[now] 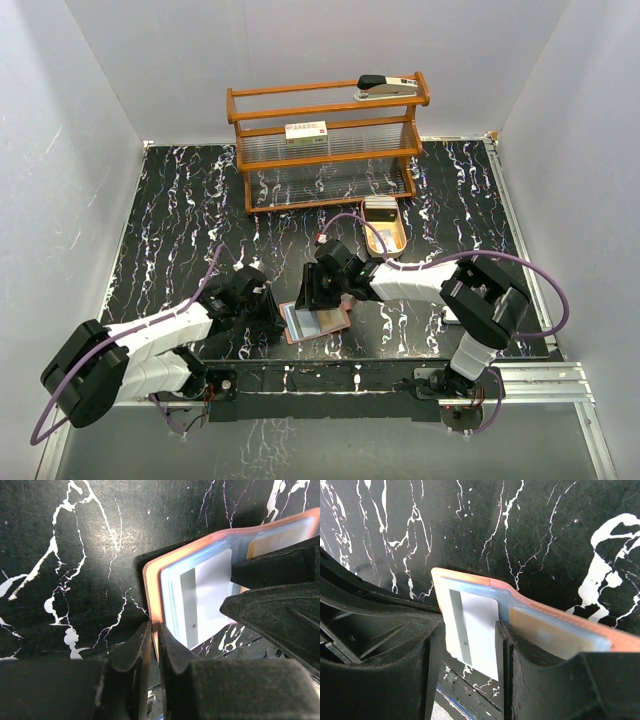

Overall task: Put the credit cards into the card holder
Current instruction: Insert the credit card into the card holder, then pick up the credit card from the storage box.

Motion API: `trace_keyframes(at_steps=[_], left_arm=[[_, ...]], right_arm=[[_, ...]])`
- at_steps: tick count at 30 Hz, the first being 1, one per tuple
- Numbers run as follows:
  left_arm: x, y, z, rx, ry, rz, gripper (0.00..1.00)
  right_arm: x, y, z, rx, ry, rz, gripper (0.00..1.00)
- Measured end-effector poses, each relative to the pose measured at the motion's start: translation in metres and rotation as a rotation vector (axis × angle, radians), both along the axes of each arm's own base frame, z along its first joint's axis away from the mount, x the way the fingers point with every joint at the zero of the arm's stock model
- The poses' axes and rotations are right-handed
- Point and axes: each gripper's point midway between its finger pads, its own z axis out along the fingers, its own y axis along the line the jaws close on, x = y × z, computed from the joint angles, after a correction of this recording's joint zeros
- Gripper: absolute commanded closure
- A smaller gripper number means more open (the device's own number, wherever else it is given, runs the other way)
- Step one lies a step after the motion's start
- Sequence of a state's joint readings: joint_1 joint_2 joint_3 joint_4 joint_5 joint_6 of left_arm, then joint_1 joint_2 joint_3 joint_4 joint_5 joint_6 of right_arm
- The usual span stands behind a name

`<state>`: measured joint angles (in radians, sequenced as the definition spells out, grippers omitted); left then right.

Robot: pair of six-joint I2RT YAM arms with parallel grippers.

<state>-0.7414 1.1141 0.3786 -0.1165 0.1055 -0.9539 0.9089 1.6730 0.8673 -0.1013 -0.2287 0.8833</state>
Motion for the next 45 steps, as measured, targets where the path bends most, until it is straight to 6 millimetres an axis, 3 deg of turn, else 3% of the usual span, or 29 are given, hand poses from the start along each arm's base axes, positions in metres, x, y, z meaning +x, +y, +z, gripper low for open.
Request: trace_keyframes(at_steps=[7,12,17,22,26,29,32,39,45], left_arm=[[0.000,-0.001,0.000,-0.005,0.001,-0.003,0.89],[0.002,0.005,0.004,0.016,-0.023,0.007,0.71],[0.009,0.006,0.026,-0.002,-0.091,0.024,0.58],[0.017,0.005,0.054,-0.027,-0.160,0.021,0.46],[0.020,0.007,0.075,-0.035,-0.213,0.014,0.33],[0.021,0.010,0.091,-0.036,-0.253,0.003,0.03],[0.022,0.013,0.105,-0.029,-0.282,-0.009,0.01],[0.028,0.018,0.129,0.028,-0.347,-0.060,0.01],[0.035,0.028,0.147,0.097,-0.425,-0.101,0.01]], right_arm=[[0.001,0.002,0.002,0.018,-0.003,-0.003,0.58],[0.001,-0.005,0.008,-0.030,-0.036,0.024,0.57],[0.021,-0.005,0.046,-0.043,-0.200,0.058,0.56],[0.054,-0.015,0.083,-0.141,-0.443,0.132,0.55],[0.094,-0.037,0.104,-0.268,-0.572,0.168,0.55],[0.130,-0.065,0.118,-0.349,-0.648,0.183,0.54],[0.157,-0.097,0.123,-0.463,-0.726,0.233,0.54],[0.184,-0.142,0.119,-0.642,-0.828,0.405,0.54],[0.216,-0.192,0.095,-0.768,-0.821,0.496,0.53]])
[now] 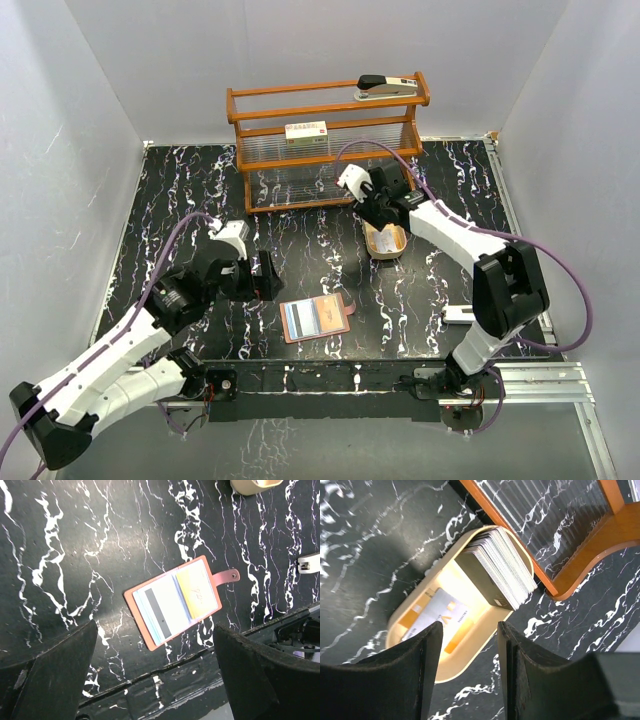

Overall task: Put the credit cards into the card holder
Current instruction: Pick up the credit card from the storage box.

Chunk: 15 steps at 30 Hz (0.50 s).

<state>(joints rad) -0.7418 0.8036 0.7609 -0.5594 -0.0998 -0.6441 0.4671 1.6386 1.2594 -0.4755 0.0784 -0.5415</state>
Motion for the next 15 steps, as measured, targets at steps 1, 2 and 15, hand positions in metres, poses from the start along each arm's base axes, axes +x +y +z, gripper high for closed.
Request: trace_keyframes(at_steps=[1,2,15], left_arm=[[0.002,0.002,0.004,0.010,-0.018,-0.004,0.01],[0.004,0.004,0.009,0.020,-0.039,-0.007,0.01],[0.009,0.027,0.031,0.079,-0.174,0.014,0.01]], right_arm=[[0.003,-0.004,-0.006,-0.021,0.005,0.012,0.53],[0.004,-0.008,-0.012,-0.041,0.011,0.025,0.53],[0.032,-0.027,-0.040,-0.149,-0.057,0.098,0.47]])
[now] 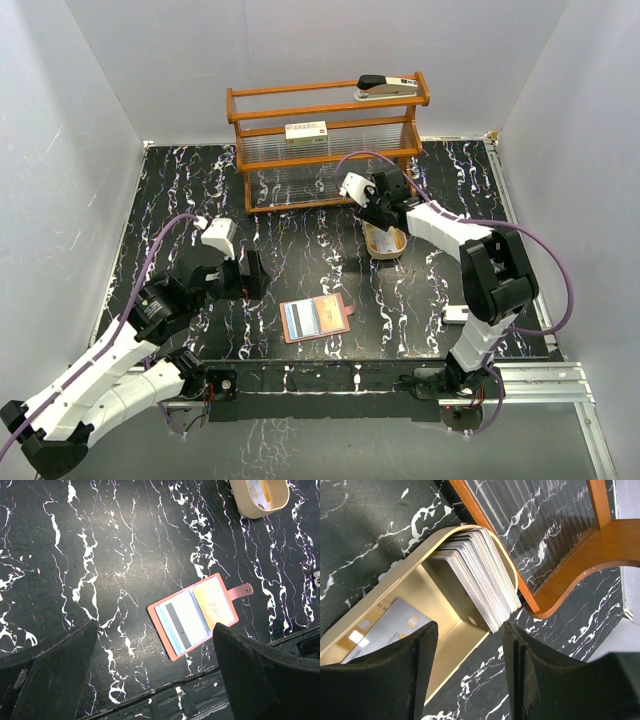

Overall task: Put the credit cards into the card holder
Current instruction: Pick up the credit card from the storage box.

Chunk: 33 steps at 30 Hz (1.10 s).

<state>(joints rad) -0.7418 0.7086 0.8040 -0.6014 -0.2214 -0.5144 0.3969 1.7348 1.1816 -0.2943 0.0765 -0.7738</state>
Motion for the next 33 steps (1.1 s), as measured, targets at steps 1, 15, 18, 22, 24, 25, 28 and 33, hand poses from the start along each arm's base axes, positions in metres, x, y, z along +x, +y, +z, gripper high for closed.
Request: trace_keyframes(at_steps=[1,15,18,22,24,25,28,33], left_arm=[[0.000,0.001,0.001,0.001,-0.003,0.002,0.01],[0.001,0.005,0.002,0.008,-0.017,0.015,0.01],[0.001,0.006,0.003,0.007,-0.022,0.018,0.01],[0.001,0.006,0.004,0.004,-0.025,0.018,0.01],[0.001,0.006,0.004,0.005,-0.024,0.018,0.01],[0.001,0.006,0.004,0.005,-0.024,0.018,0.01],[0.001,0.006,0.004,0.006,-0.023,0.018,0.01],[0.001,0.006,0.004,0.006,-0.023,0.018,0.01]], right_arm=[[0.003,0.000,-0.002,-0.007,-0.009,0.002,0.47],[0.024,-0.005,-0.028,-0.090,-0.042,0.002,0.49],[0.028,-0.007,-0.028,-0.103,-0.058,-0.004,0.50],[0.033,-0.010,-0.026,-0.116,-0.077,-0.012,0.51],[0.034,-0.011,-0.026,-0.123,-0.082,-0.016,0.52],[0.034,-0.012,-0.026,-0.126,-0.083,-0.017,0.53],[0.034,-0.013,-0.026,-0.135,-0.084,-0.017,0.58],[0.034,-0.015,-0.028,-0.150,-0.085,-0.022,0.60]])
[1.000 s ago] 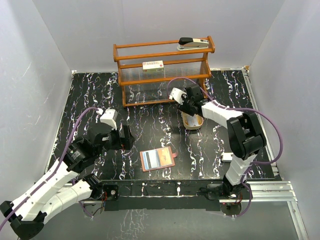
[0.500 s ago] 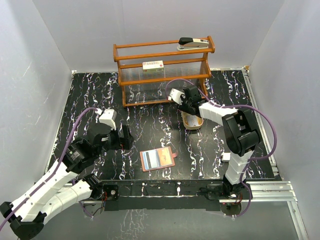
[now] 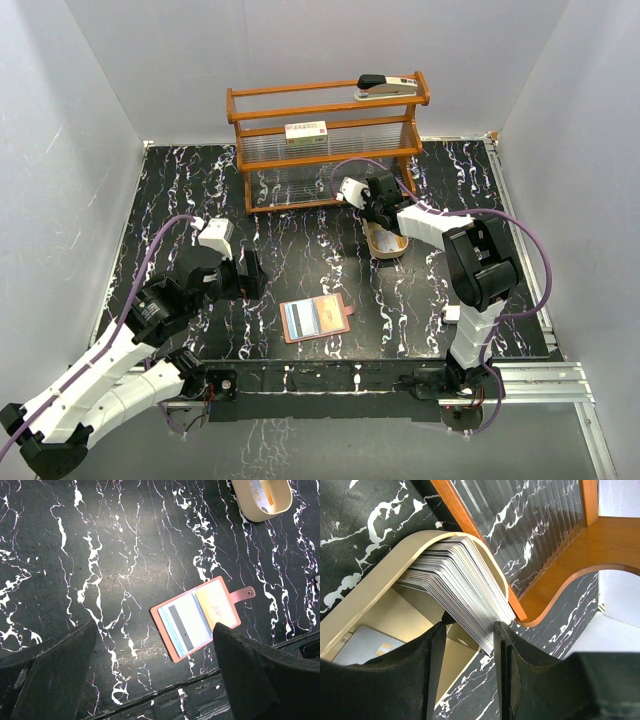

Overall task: Put the credit cards into the card holder
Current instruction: Pick up the credit card from the storage box.

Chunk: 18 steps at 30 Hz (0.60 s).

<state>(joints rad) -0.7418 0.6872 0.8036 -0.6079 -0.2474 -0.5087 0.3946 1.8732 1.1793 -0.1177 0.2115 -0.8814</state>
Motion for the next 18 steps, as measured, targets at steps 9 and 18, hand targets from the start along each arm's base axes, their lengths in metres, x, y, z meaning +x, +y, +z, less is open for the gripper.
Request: trace_keyframes(at_steps=[9,18], left_arm=[[0.0003,-0.0003,-0.0010,0.003,0.003,0.000,0.01],[0.0003,-0.0003,-0.0010,0.003,0.003,0.000,0.01]], right_arm=[[0.0004,-0.0008,0.0010,-0.007,-0.006,-0.007,0.60],[0.0019,-0.0028,0.0031,-0.015,-0.017,-0.017,0.64]])
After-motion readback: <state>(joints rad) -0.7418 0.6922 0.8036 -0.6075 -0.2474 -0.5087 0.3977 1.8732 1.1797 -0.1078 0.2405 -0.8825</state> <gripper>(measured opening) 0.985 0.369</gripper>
